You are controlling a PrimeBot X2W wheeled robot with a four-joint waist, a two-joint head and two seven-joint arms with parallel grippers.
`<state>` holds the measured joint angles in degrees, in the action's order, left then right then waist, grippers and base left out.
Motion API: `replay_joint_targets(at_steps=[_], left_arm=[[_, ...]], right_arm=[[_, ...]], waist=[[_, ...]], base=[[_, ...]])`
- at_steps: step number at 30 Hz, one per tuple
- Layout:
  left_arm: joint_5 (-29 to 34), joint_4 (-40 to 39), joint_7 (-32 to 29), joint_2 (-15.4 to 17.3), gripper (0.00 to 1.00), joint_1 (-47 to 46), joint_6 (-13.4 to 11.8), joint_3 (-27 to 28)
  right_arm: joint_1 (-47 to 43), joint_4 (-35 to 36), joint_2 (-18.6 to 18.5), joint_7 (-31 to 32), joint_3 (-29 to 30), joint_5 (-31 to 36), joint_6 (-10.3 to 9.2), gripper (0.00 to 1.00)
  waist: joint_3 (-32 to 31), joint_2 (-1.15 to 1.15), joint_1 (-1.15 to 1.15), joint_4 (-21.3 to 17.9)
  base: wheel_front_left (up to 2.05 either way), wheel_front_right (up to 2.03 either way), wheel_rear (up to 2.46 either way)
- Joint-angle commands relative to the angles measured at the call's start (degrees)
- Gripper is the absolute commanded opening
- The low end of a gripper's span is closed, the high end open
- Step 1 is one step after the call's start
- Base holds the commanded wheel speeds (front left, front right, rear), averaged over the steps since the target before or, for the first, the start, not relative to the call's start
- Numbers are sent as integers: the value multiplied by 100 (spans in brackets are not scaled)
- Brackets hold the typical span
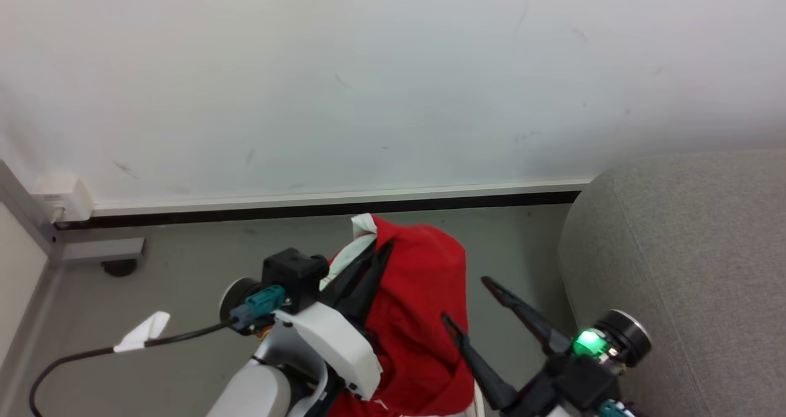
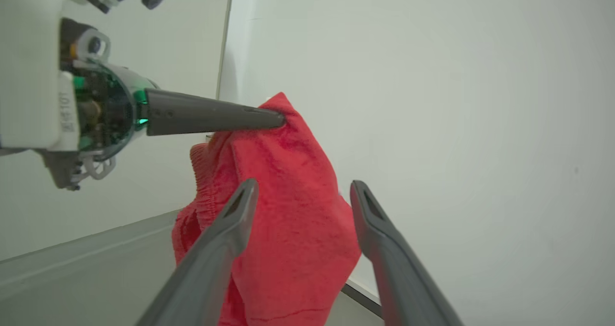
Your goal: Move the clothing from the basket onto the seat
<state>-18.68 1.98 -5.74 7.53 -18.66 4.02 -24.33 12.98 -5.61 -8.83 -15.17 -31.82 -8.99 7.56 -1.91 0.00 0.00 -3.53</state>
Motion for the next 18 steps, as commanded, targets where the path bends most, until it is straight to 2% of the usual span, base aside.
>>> replay_joint_targets(at_steps=[1, 6, 12, 13, 14, 15, 18], left_arm=[[-12, -26, -16, -9, 0, 5, 18, -29], [-16, -108, -104, -66, 0, -51, 52, -225], [-75, -223, -214, -129, 0, -56, 100, -440], [-86, -241, -218, -140, 0, -55, 106, -470], [-101, -258, -237, -151, 0, -56, 103, -491], [-115, -267, -249, -162, 0, -59, 104, -516], [-145, -265, -270, -185, 0, -61, 65, -539]], right_arm=[[168, -161, 3, 3, -112, 72, -13, 100], [776, -912, 158, 2, -577, 168, -13, 100], [1326, -1838, 429, 3, -644, 526, -13, 100], [1373, -1990, 467, 3, -697, 481, -13, 80], [1444, -2139, 493, 3, -756, 449, -13, 23], [1504, -2252, 515, 3, -794, 390, -14, 0], [1606, -2349, 562, 2, -738, 245, -13, 0]], waist=[[6, 0, 0, 27], [8, 0, 0, 85], [-4, 0, 0, 112], [-14, 0, 0, 124], [-20, 0, 0, 137], [-23, 0, 0, 155], [-23, 0, 0, 193]], base=[[0, 0, 0], [0, 0, 0], [0, 0, 0], [0, 0, 0], [0, 0, 0], [0, 0, 0], [0, 0, 0]])
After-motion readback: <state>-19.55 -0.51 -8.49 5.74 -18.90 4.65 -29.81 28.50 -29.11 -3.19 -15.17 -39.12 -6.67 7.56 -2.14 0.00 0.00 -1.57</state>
